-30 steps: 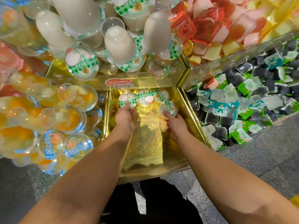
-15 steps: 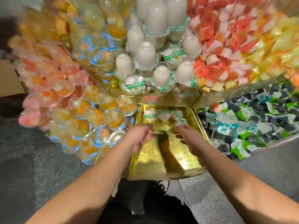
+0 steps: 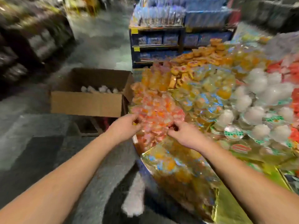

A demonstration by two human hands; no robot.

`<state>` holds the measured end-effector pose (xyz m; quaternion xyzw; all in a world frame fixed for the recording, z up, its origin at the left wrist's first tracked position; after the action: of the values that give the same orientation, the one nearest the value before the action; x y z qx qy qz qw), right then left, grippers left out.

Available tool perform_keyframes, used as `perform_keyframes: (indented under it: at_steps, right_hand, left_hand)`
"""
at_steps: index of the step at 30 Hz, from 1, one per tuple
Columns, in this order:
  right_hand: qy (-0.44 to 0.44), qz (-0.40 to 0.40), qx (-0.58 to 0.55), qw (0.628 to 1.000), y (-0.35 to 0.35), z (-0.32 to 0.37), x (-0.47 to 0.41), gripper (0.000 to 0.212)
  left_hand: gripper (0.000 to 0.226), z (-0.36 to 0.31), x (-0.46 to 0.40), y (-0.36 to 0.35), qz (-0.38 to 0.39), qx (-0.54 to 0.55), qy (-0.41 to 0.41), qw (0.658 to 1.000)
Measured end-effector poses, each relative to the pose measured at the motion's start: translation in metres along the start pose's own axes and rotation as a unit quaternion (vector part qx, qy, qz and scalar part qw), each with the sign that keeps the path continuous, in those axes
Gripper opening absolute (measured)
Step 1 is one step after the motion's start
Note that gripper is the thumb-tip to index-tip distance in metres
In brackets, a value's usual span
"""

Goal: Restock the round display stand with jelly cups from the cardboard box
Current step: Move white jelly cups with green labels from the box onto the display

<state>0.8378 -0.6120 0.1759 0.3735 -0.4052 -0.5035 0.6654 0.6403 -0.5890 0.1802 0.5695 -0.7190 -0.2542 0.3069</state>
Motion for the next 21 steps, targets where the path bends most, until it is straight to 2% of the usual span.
perform_keyframes:
  at_steps: [4,8,18,21]
  right_hand:
    - [0.057,0.009,0.022,0.998,-0.034,0.102,-0.051,0.025]
    - [0.100,0.033,0.043,0.994,-0.066,0.171,-0.105,0.030]
    - [0.124,0.090,0.083,0.985,-0.125,0.256,-0.298,0.035]
    - [0.120,0.111,0.073,0.984,-0.139,0.267,-0.368,0.028]
  left_hand:
    - [0.032,0.078,0.009,0.085,-0.037,-0.051,0.039,0.997]
    - [0.031,0.141,-0.004,0.142,-0.049,-0.052,0.078,0.994]
    - [0.027,0.261,-0.125,0.226,-0.060,-0.053,0.142,0.987]
    - [0.026,0.300,-0.179,0.251,-0.055,-0.062,0.172,0.982]
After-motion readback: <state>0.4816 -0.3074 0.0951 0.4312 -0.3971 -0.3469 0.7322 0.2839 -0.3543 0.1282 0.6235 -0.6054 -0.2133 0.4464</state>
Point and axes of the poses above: each hand's wrist, its own x-axis away from the middle knuckle, its own y-axis out of the back of the hand, z = x × y, the point moved 8 cm from there along -x, towards the middle knuckle, and after that the axes turned 12 degrees about x, right-handed, at the moved point
